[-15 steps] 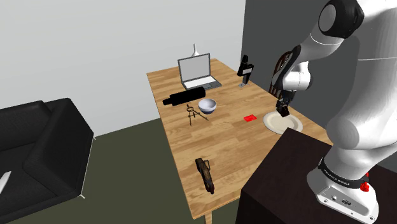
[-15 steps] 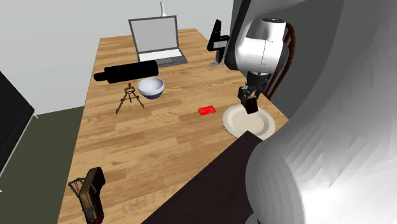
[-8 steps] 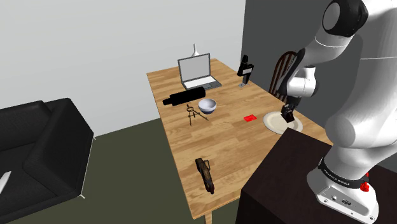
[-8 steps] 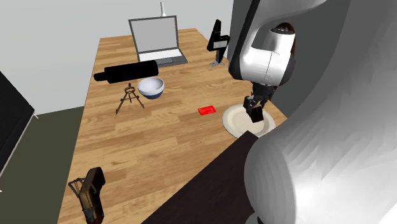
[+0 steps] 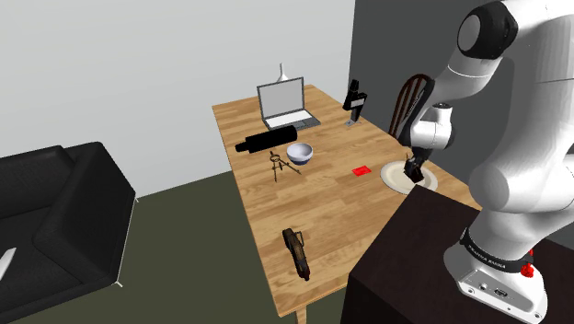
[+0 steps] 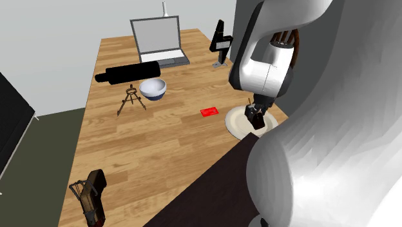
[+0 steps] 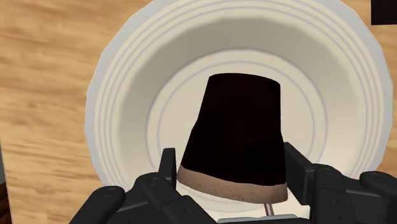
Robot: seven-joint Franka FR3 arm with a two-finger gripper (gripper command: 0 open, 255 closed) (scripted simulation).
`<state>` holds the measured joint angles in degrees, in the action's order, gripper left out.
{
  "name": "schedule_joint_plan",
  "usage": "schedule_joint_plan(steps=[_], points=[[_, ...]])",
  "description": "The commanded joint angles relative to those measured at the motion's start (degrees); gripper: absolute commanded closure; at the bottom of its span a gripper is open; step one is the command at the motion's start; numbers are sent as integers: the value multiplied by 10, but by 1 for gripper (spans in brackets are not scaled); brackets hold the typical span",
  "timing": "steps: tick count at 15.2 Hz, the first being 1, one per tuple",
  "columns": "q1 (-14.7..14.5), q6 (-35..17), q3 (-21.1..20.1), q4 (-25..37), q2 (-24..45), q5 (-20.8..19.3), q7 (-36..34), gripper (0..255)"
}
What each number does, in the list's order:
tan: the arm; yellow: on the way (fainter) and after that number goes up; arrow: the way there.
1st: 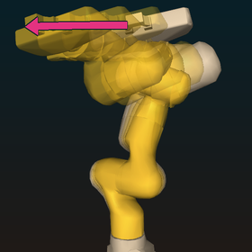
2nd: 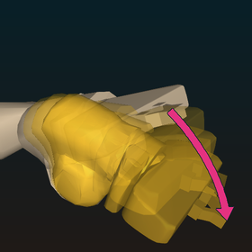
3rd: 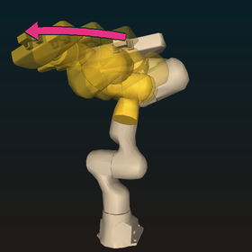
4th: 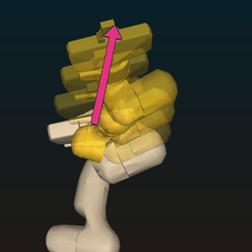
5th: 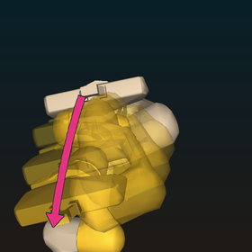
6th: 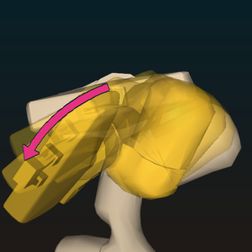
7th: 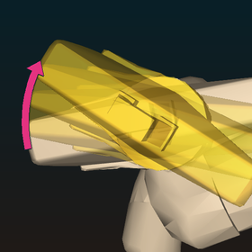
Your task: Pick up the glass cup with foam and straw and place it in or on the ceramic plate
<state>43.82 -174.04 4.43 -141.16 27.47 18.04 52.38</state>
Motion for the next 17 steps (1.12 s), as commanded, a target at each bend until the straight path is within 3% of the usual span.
schedule_joint_plan(steps=[1, 7, 8, 13, 17], points=[[3, 0, -1, 1, 7, 1, 1, 255], [4, 0, -1, 1, 7, 0, 1, 255], [4, 1, 0, 2, 7, 0, 1, 0], [4, 0, -1, 1, 7, 0, 1, 0], [-45, 58, 54, -33, -83, -30, -26, 0]])
